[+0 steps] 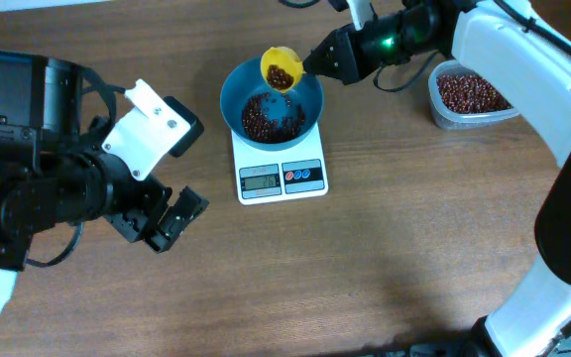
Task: Scoop item into bowl and weigh 50g on scale
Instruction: 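Carry the scoop over the bowl and pour beans in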
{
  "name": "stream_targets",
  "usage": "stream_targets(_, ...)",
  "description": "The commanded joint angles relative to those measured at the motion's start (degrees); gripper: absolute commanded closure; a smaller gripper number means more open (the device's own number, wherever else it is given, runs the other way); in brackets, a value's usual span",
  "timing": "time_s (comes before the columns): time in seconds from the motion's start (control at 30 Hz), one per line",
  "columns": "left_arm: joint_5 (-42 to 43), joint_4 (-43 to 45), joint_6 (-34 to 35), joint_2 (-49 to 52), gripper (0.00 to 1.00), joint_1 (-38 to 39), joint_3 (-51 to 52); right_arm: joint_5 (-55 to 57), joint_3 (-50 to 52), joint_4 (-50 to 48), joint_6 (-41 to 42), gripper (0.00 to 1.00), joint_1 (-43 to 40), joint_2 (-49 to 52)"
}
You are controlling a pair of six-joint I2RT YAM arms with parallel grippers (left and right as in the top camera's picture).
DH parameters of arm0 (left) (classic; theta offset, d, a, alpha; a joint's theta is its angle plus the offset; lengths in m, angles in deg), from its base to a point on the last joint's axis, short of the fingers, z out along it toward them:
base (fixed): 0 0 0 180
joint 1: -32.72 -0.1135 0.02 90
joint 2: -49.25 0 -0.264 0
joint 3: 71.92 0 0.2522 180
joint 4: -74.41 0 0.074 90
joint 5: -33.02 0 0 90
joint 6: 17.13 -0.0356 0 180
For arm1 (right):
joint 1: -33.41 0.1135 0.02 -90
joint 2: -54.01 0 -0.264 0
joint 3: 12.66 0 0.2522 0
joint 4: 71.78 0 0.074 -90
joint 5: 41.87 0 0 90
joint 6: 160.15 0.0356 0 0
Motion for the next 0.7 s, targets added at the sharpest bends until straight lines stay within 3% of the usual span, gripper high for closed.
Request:
stream_targets(0.0, 0.6, 0.1, 0.1, -0.3, 0.01, 0.1, 0.2, 14.2, -1.0, -0.4, -1.0, 0.96, 1.6, -2.5)
stream_targets(0.67, 0.6, 0.1, 0.1, -0.3, 0.01, 0.1, 0.2, 21.6, -3.6, 3.0, -0.5, 0.96, 7.5, -9.4)
